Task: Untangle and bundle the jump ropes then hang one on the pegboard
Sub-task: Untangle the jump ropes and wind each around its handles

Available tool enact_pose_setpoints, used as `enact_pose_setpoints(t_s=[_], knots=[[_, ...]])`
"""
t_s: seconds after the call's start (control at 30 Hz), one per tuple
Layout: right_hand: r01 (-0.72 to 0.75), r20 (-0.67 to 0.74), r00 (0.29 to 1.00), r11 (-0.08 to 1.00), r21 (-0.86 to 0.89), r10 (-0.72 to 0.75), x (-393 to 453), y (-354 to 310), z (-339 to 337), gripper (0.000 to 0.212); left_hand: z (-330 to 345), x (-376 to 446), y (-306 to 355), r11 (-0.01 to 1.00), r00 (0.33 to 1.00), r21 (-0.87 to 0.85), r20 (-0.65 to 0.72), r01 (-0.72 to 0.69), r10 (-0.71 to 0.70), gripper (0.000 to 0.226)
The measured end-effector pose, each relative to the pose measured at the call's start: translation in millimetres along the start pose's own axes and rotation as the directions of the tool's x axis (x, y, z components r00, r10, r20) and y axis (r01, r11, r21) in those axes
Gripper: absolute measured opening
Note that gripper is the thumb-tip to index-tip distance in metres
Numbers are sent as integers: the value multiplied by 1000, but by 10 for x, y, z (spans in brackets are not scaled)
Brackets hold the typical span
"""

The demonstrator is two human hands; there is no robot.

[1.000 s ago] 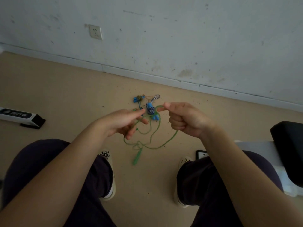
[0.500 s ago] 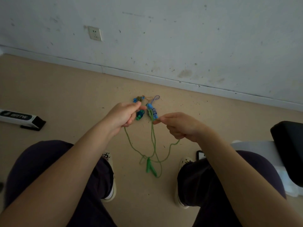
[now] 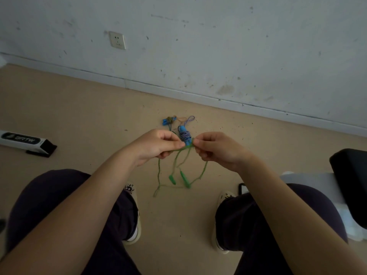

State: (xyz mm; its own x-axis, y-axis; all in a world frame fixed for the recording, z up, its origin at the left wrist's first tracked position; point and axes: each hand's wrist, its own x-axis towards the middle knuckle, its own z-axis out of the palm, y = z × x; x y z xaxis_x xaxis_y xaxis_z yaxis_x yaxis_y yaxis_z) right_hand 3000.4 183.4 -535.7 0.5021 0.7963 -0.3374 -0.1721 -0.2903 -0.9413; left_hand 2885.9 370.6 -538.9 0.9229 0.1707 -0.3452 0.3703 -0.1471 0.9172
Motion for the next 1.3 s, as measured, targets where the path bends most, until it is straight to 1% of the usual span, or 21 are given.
enact_pose_setpoints(t_s=[0.1,0.13,0.2,0.3,0.37,0.43,0.47,0.5,0.53,0.6,0.67,0.7,0.77,0.8,0.83,0.9,0.93,1.03,1.13,1.2,1.3], knots=[[-1,-29,1000,992,-129,-2,-13,-20,-7,11,-36,-37,45,1000,988,25,154,8,-12,17],[-10,-32,999,979,-204,4,-20,-37,-11,12,-53,-52,63,998,984,58,175,10,-20,20],[-30,-46,999,932,-361,14,-37,-85,-13,15,-88,-72,94,990,988,140,150,14,-35,31],[-13,-89,996,913,-407,-25,-53,-129,-45,17,-133,-73,131,989,999,141,7,40,-42,44],[-25,-247,966,918,-396,-80,-61,-144,-138,16,-179,-66,117,993,984,107,-175,57,-37,46],[-49,-428,894,917,-395,-136,-71,-147,-292,16,-285,-74,93,996,941,85,-337,36,-6,40],[-50,-477,865,920,-389,-155,-79,-147,-359,14,-342,-88,79,997,929,71,-370,29,0,37],[-36,-484,861,931,-363,-156,-87,-143,-405,12,-388,-110,68,998,936,56,-352,19,2,35],[-12,-445,885,949,-314,-135,-97,-140,-421,10,-414,-131,64,999,958,35,-287,16,-5,33],[20,-265,962,982,-189,-70,-99,-122,-364,5,-399,-130,51,1000,995,-10,-91,29,-30,21],[-7,-108,994,990,-139,-8,-91,-105,-254,5,-323,-106,31,996,994,-14,67,86,-85,16],[-19,-71,997,988,-152,8,-79,-97,-206,8,-285,-86,15,993,988,22,101,117,-118,17],[-38,-53,998,975,-217,28,-49,-94,-148,9,-243,-57,-5,973,981,172,93,152,-169,26],[-59,-65,997,955,-292,41,-42,-108,-141,4,-242,-49,-14,955,982,255,72,153,-176,31],[-76,-95,995,914,-399,41,-43,-121,-144,5,-248,-46,-24,938,983,313,55,149,-174,32],[-94,-148,989,802,-589,8,-42,-119,-168,17,-276,-42,-44,932,986,333,43,140,-164,25],[-93,-151,989,777,-623,-3,-44,-108,-180,19,-288,-41,-51,939,987,315,41,135,-156,20],[-90,-101,994,760,-643,32,-58,-77,-178,16,-272,-32,-56,952,993,290,42,98,-115,13],[-83,-47,997,765,-639,68,-41,-42,-129,12,-200,-10,-59,975,998,218,35,48,-57,8],[-61,-26,998,802,-594,57,-39,-36,-73,13,-160,5,-29,985,998,164,27,55,-61,11],[-29,26,999,882,-471,46,-49,-67,-3,16,-144,3,20,994,994,87,78,69,-76,18]])
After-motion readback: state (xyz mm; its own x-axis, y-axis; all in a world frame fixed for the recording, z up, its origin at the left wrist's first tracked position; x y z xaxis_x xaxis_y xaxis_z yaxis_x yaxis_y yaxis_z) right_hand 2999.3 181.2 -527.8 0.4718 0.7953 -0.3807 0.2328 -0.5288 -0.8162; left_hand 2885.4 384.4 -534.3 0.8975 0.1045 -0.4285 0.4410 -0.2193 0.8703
